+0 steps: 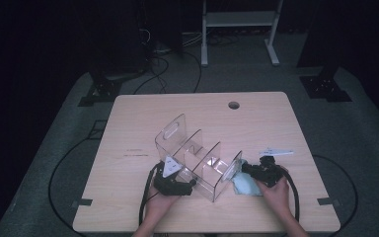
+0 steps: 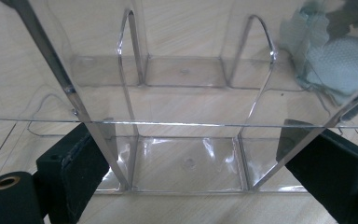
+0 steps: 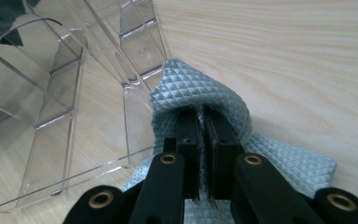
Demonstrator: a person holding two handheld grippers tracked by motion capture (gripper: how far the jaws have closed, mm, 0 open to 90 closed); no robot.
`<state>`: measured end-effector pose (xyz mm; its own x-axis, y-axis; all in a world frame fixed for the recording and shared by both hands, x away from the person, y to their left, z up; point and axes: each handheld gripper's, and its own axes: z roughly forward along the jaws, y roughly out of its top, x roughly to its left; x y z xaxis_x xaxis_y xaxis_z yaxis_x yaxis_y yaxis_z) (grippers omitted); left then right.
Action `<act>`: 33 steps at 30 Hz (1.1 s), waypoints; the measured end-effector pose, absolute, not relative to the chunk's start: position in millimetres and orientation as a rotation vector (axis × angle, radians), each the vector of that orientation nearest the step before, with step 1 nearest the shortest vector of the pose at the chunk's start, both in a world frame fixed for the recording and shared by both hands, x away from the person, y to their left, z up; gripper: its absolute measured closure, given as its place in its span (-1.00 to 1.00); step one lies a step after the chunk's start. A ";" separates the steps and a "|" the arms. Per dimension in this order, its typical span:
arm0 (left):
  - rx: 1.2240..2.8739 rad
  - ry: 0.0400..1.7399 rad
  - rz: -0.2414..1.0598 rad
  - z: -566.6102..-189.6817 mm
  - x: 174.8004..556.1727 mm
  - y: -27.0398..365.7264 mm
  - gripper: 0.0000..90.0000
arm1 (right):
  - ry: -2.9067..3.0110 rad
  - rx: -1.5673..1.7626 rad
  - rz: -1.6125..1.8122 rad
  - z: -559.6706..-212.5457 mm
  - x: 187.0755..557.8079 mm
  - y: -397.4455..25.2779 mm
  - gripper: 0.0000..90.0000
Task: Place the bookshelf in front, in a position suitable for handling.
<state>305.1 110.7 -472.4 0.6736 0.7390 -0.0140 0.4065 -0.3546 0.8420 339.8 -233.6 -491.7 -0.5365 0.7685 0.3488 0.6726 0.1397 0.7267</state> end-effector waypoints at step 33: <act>1.982 0.896 0.478 -472.7 304.3 106.9 -0.81 | 2.208 1.177 1.510 -413.8 313.8 -235.0 0.89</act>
